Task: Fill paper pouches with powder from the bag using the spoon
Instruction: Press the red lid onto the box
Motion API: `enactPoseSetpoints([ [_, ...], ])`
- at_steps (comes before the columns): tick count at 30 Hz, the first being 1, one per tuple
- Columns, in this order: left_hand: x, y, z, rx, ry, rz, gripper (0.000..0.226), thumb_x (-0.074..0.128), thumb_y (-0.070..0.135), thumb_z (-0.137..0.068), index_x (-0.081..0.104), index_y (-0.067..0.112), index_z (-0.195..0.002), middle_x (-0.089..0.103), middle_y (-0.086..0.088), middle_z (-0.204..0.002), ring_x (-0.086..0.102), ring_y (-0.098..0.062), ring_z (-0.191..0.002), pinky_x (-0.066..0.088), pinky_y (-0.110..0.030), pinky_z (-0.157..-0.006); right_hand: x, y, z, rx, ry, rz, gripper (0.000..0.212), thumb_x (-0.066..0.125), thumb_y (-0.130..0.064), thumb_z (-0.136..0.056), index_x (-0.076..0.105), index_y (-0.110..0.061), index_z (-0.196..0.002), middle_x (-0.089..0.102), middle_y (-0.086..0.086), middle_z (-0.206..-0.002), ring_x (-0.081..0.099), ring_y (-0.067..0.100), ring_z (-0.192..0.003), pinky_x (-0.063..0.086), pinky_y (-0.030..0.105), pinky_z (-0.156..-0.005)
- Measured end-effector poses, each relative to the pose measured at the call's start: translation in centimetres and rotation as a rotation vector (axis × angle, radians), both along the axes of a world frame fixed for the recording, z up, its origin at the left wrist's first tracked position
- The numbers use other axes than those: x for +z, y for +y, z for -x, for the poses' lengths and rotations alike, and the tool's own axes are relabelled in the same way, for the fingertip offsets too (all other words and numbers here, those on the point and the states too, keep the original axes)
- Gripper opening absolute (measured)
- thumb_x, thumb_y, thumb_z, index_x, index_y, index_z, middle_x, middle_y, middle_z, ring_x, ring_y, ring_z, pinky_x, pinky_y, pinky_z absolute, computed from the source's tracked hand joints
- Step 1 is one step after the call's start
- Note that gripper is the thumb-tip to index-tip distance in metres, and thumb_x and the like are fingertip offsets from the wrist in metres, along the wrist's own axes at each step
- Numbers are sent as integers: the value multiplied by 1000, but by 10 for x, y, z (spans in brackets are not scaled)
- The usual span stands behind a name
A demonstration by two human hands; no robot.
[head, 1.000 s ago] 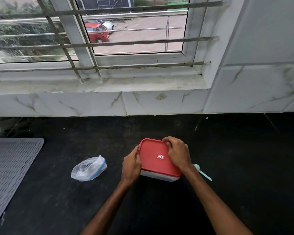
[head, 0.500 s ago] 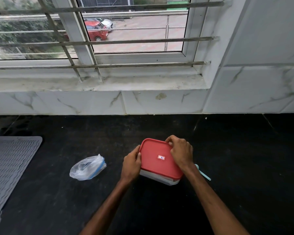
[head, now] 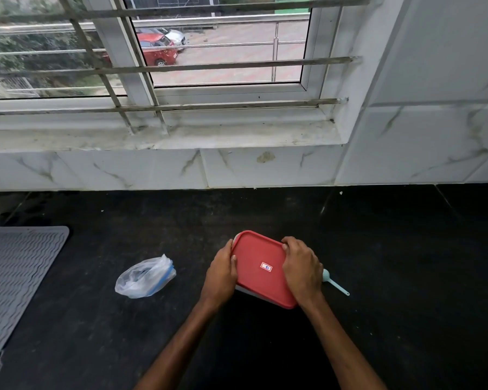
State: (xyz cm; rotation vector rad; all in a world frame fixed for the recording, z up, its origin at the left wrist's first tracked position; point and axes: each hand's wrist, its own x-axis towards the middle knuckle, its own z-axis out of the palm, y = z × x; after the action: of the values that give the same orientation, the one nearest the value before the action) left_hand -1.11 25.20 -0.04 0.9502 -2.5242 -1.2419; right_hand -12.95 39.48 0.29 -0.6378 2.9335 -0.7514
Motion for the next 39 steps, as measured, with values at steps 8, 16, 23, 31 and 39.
enactPoseSetpoints([
  [8, 5, 2, -2, 60, 57, 0, 40, 41, 15, -104, 48, 16, -144, 59, 9, -121, 56, -6, -107, 42, -24, -90, -3, -3, 2, -70, -65, 23, 32, 39, -38, -104, 63, -21, -115, 63, 2, -110, 61, 25, -100, 48, 40, -80],
  [16, 5, 4, -10, 42, 96, -20, 34, 34, 26, -105, 49, 26, -135, 62, 11, -112, 63, -8, -102, 49, -30, -88, -3, -9, 17, 96, -72, 84, 24, 48, -31, -101, 70, -22, -105, 66, 2, -94, 62, 23, -91, 51, 39, -76],
  [23, -2, 23, -16, 64, 23, -46, 52, 28, 36, -106, 22, 21, -155, 41, 3, -150, 42, -3, -123, 30, -23, -100, -4, -1, 19, 30, -80, 145, 33, 55, -38, -98, 63, -14, -120, 64, 2, -116, 57, 21, -110, 47, 35, -88],
  [31, -4, 28, -9, -13, -119, 324, 64, 24, 19, -99, -2, 13, -156, 2, -7, -165, 6, -22, -152, 18, -44, -122, -9, 13, -15, -137, -253, 90, 50, 35, -44, -103, 32, -20, -147, 45, 11, -142, 57, 33, -118, 48, 44, -89],
  [39, -14, 5, 19, -249, -214, 527, 75, 5, 58, -92, -8, 17, -153, -12, 0, -162, -13, -15, -150, -1, -39, -124, -7, -14, 25, 153, 39, -34, 49, 32, -38, -105, 43, -13, -146, 44, 8, -149, 46, 27, -133, 46, 45, -103],
])
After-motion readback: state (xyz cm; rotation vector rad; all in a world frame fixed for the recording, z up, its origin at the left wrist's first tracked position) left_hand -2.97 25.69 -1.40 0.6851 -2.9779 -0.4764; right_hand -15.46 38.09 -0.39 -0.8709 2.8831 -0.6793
